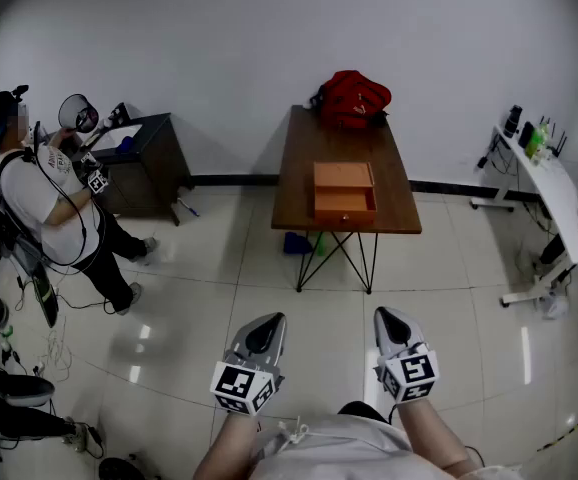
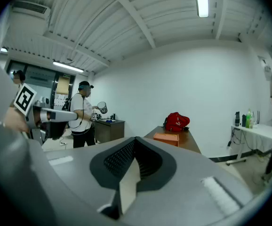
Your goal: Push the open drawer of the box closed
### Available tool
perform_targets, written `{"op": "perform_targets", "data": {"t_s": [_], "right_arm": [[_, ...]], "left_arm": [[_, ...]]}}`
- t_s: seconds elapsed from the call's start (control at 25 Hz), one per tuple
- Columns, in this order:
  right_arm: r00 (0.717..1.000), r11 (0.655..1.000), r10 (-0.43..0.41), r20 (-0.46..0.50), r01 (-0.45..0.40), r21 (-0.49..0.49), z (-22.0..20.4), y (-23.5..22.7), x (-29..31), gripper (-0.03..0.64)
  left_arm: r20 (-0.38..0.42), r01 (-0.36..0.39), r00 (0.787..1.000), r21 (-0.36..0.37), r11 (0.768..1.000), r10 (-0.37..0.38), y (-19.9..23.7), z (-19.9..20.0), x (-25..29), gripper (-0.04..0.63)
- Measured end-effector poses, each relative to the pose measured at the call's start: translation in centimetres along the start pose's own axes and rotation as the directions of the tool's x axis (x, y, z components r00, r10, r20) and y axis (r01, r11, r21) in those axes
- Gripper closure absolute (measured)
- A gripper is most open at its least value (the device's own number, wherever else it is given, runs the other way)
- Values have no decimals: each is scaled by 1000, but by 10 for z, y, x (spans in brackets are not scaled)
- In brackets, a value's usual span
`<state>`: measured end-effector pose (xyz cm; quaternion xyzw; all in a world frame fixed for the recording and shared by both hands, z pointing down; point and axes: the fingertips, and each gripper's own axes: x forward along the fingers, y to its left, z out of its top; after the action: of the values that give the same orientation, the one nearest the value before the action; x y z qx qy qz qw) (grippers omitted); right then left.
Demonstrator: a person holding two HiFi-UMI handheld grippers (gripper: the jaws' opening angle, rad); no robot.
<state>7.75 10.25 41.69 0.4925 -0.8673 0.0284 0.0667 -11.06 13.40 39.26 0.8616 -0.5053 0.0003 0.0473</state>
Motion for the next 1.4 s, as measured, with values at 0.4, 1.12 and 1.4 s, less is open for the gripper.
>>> {"op": "perform_targets", "data": {"t_s": [0.4,1.12,1.4], "right_arm": [[1000,999,8,-2,-8,-47,2,16,26,611],[993,999,-18,-119,22,38,-37,-138,203,611],[978,997,-16,-208,31,70,-64,-200,281,611]], "left_arm": [[53,18,998,35,999,-19,26,20,7,589],[-70,76,995,0,997,-76,90,-24,220,589],[-169,90,981,-38,995,-96,121,-61,316,589]]}}
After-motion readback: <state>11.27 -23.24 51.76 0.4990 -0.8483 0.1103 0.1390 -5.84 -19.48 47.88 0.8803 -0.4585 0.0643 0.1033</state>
